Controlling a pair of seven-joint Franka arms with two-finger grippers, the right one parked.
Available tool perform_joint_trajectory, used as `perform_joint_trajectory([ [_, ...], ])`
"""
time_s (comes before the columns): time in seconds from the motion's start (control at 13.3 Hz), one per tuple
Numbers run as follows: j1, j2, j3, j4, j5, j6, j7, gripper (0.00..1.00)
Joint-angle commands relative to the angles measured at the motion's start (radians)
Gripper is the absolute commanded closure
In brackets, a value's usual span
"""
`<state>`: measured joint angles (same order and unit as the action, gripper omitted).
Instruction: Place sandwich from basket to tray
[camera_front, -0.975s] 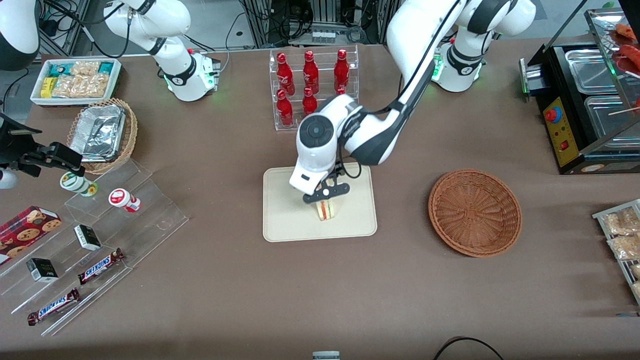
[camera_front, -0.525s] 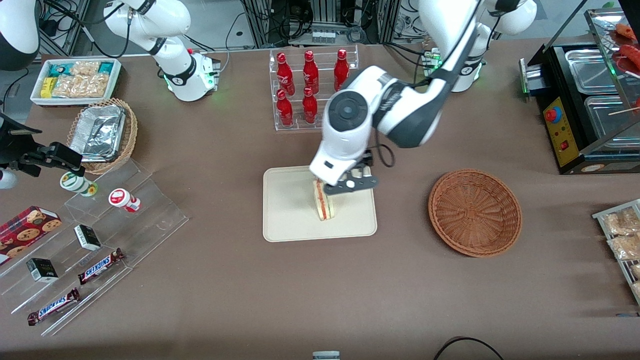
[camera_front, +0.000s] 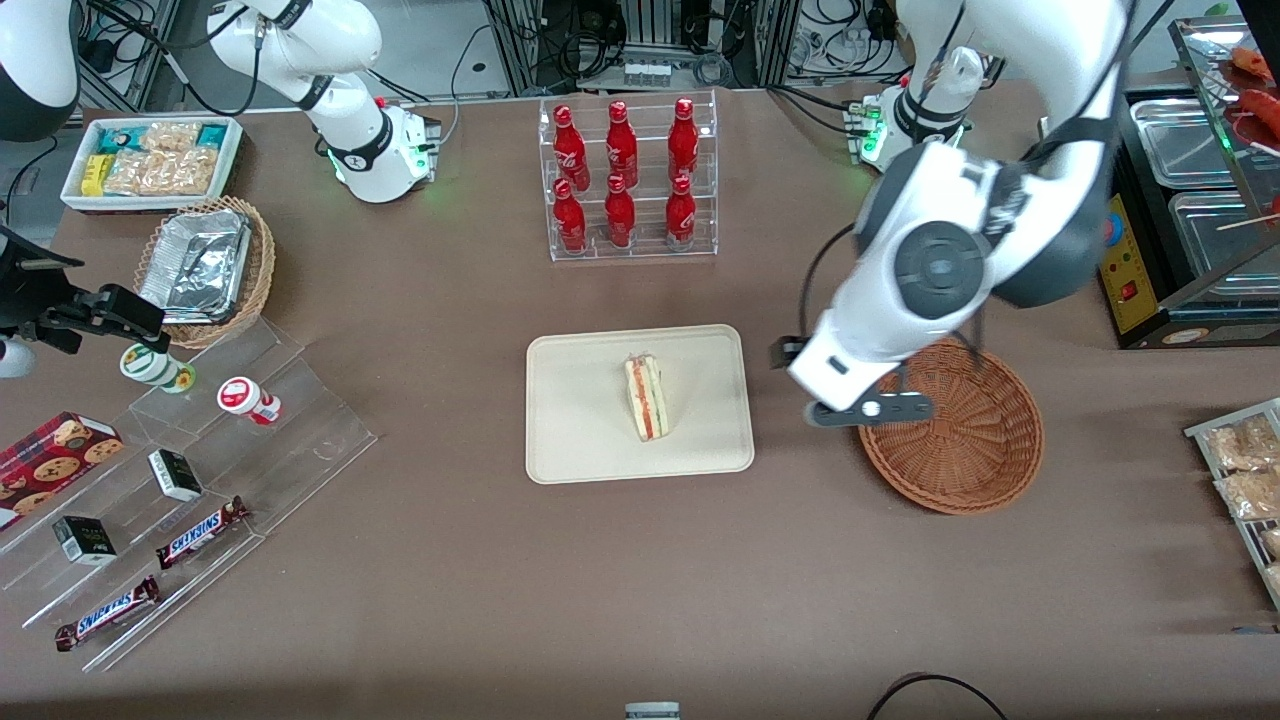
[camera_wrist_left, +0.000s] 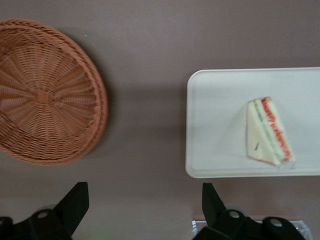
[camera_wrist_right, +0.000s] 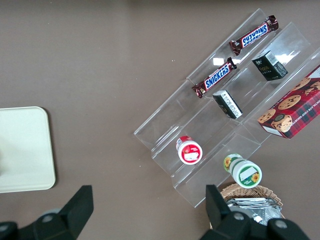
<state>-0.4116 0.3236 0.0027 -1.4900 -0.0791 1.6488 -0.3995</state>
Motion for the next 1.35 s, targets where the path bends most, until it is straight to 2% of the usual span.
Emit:
perform_joint_trajectory([
  [0.0, 0.089, -0.141, -0.01, -0.148, -0.011, 0.002, 0.16, 0.0],
  [0.22, 0.16, -0.196, -0.009, -0.162, -0.011, -0.073, 0.276, 0.0],
  [0.53, 0.212, -0.27, -0.006, -0.164, 0.004, -0.141, 0.324, 0.0],
  [0.67, 0.272, -0.294, -0.027, -0.164, 0.008, -0.165, 0.326, 0.0],
  [0.9, 0.405, -0.32, -0.142, -0.162, 0.012, -0.195, 0.341, 0.0],
  [1.27, 0.455, -0.377, -0.151, -0.159, 0.042, -0.287, 0.429, 0.0],
])
